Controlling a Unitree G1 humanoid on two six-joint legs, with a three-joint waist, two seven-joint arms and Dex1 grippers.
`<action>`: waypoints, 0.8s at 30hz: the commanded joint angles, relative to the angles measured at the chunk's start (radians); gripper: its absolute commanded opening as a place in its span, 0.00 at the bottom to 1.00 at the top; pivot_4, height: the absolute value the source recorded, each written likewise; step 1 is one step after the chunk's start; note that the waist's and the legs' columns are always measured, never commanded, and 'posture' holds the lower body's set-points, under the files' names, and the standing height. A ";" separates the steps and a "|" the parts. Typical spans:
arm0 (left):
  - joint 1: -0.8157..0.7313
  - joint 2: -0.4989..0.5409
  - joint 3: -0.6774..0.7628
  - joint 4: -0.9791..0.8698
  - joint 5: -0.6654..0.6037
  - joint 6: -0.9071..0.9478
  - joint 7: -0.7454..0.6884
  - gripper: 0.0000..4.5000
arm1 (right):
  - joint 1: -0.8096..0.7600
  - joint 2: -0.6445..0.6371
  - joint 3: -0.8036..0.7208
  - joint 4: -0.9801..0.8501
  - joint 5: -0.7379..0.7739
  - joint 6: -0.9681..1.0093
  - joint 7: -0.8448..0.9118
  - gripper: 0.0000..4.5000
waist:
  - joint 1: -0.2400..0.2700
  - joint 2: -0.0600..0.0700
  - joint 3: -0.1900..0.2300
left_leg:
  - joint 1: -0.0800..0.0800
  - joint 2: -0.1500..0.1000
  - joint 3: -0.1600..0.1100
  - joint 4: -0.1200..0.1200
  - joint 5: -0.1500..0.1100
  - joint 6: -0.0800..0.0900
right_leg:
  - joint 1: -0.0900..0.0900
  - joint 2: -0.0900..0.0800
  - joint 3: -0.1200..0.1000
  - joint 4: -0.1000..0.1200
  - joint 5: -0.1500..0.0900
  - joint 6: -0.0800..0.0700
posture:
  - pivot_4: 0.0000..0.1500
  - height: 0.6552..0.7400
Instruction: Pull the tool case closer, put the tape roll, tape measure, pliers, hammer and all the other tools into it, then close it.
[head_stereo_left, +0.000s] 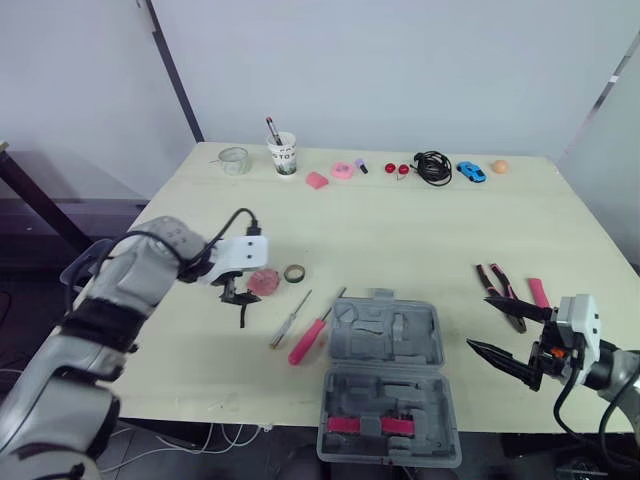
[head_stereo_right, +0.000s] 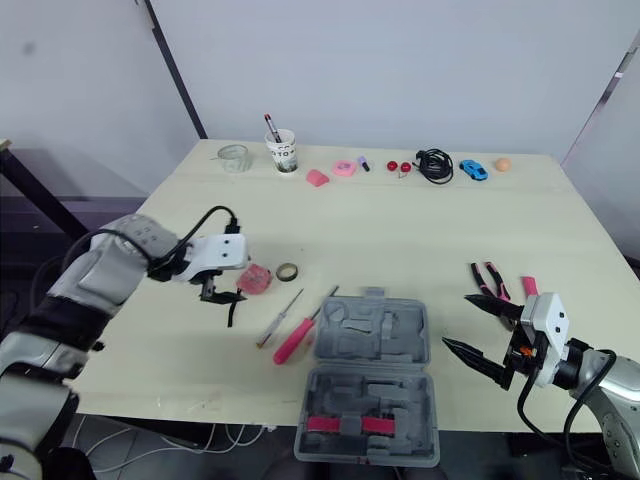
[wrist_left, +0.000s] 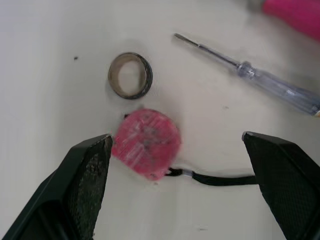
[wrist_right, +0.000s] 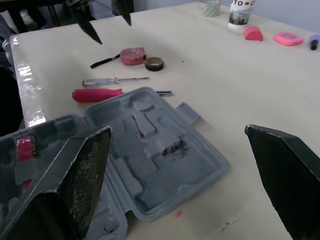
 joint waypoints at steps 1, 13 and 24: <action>-0.117 -0.046 -0.078 0.110 0.102 -0.070 -0.057 0.98 | -0.005 0.001 -0.012 0.010 0.001 -0.043 0.025 1.00 | 0.000 0.000 0.000 | 0.000 0.000 0.000 0.000 0.000 0.000 | 0.000 0.000 0.000 0.000 0.000 0.000 | 1.00 1.00; -0.333 -0.306 -0.250 0.545 0.351 -0.190 0.013 0.98 | -0.022 0.004 -0.009 0.073 -0.012 -0.093 0.057 1.00 | -0.004 -0.001 0.001 | -0.001 0.000 -0.001 0.001 0.000 0.000 | 0.000 0.002 0.001 0.000 0.000 0.000 | 1.00 1.00; -0.391 -0.430 -0.279 0.774 0.445 -0.282 0.154 0.98 | -0.021 0.000 -0.012 0.080 -0.027 -0.113 0.059 1.00 | -0.001 -0.002 0.002 | -0.002 0.000 -0.002 0.001 0.000 0.000 | 0.000 0.002 0.001 0.000 0.000 0.001 | 1.00 1.00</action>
